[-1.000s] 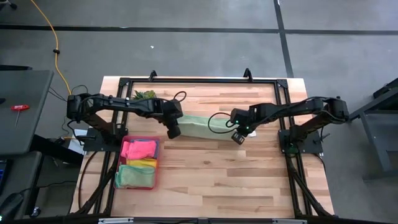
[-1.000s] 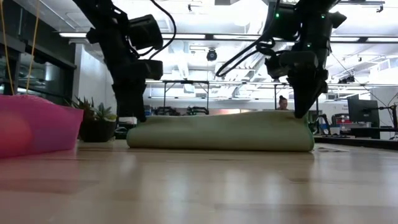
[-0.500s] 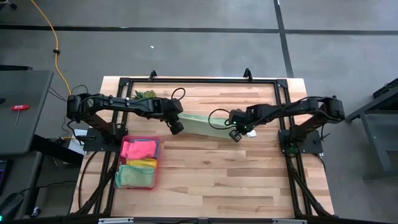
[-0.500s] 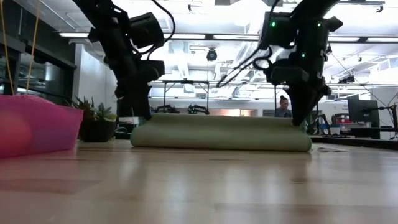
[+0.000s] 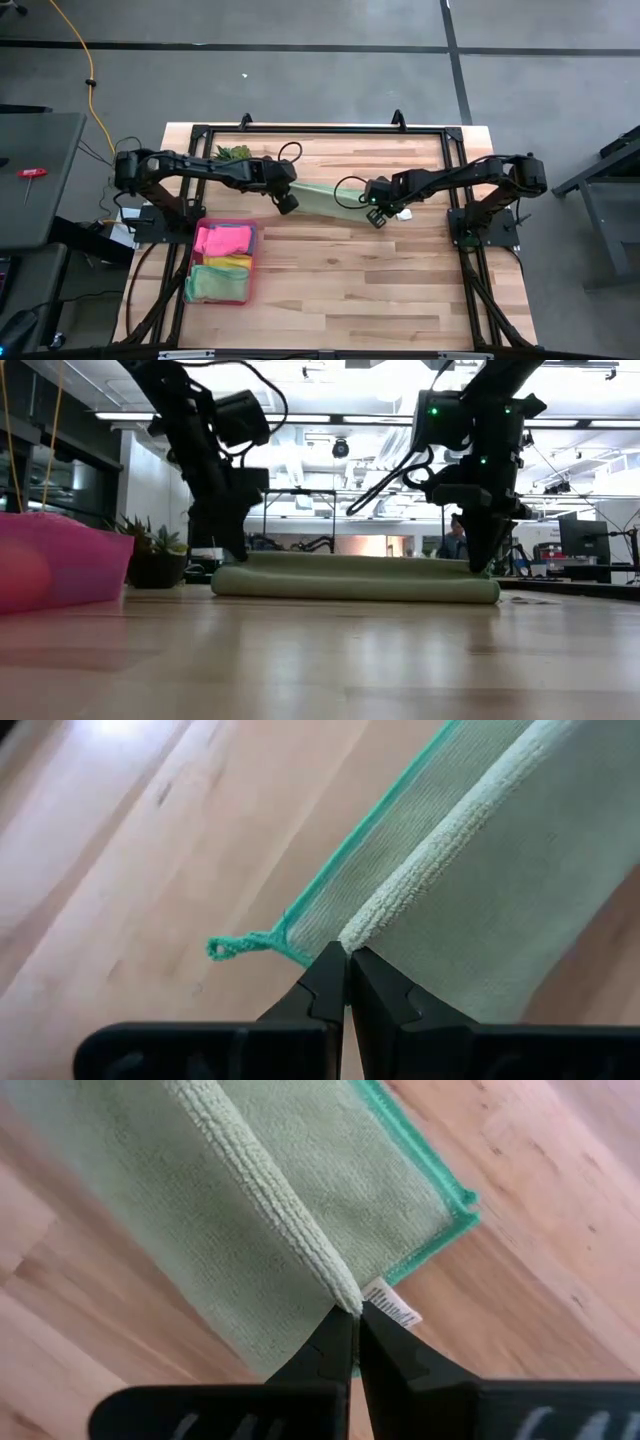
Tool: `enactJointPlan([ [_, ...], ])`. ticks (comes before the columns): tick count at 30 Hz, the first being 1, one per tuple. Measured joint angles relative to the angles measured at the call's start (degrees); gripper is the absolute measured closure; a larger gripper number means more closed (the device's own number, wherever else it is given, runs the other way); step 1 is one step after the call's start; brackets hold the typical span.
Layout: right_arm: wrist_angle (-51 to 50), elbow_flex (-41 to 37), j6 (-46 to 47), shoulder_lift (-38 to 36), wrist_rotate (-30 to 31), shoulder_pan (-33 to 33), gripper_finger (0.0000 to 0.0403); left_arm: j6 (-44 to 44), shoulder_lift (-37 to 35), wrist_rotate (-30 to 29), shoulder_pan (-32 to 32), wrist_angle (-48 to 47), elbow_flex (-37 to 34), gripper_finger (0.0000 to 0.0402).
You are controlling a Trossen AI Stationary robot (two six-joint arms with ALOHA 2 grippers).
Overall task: Fold microfiber towels
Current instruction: Fold the green microfiber towel
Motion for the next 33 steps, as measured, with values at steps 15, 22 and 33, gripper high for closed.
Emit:
enactJointPlan([
  [15, 1.67, -0.01, 2.66, 0.0, 2.11, 0.0, 0.0402, 0.01, 2.9, -4.18, -0.09, 2.53, -0.04, 0.0398],
  [22, 1.85, -0.02, 2.24, 0.0, 5.16, -0.32, 0.0369, 0.01, 2.91, -6.6, 0.02, 2.64, -0.04, 0.037],
  [33, -0.64, 1.85, -4.97, -0.95, 10.58, -5.42, 0.0208, 5.63, 2.0, -8.64, 3.28, 0.96, 0.41, 0.0267],
])
